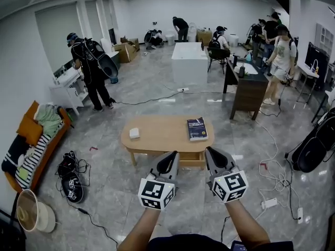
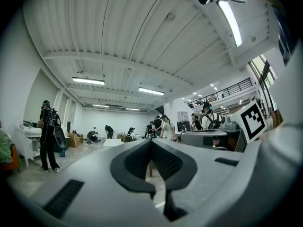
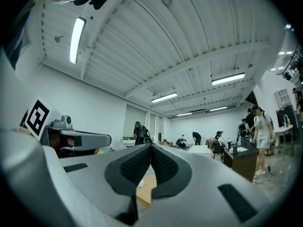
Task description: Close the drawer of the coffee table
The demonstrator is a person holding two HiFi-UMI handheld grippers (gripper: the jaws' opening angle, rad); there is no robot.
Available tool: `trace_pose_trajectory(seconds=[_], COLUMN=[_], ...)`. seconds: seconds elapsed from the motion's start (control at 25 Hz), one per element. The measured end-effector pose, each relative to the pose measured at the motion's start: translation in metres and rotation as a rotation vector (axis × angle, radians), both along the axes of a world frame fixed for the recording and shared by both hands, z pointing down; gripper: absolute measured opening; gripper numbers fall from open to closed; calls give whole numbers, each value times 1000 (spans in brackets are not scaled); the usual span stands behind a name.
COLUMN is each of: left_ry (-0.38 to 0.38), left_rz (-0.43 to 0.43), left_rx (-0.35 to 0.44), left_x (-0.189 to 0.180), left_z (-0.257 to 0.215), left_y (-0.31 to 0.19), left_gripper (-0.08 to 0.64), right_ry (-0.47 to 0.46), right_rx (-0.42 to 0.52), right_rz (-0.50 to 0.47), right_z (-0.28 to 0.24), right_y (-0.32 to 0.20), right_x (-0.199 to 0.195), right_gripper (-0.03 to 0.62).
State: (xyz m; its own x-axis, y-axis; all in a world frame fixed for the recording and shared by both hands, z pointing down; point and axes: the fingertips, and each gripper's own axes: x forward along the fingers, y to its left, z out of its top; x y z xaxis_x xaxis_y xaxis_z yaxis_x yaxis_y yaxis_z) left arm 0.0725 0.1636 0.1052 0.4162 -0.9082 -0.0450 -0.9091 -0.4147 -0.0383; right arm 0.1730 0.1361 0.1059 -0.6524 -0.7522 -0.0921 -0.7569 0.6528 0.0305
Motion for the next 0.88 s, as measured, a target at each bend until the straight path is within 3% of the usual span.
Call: trace_pose_trajectory(seconds=[0.56,0.88], left_ry=[1,0], left_rz=[2,2], left_rx=[-17,-22], left_x=[-7,-31], left_z=[6,7], left_y=[-17,-47], left_gripper=[3,3], right_ry=[-4,-6], right_rx=[-11,-16], right_rz=[-5,-1], right_z=[5,6], right_y=[-17,-49], right_x=[-11,-32], right_gripper=[12,12])
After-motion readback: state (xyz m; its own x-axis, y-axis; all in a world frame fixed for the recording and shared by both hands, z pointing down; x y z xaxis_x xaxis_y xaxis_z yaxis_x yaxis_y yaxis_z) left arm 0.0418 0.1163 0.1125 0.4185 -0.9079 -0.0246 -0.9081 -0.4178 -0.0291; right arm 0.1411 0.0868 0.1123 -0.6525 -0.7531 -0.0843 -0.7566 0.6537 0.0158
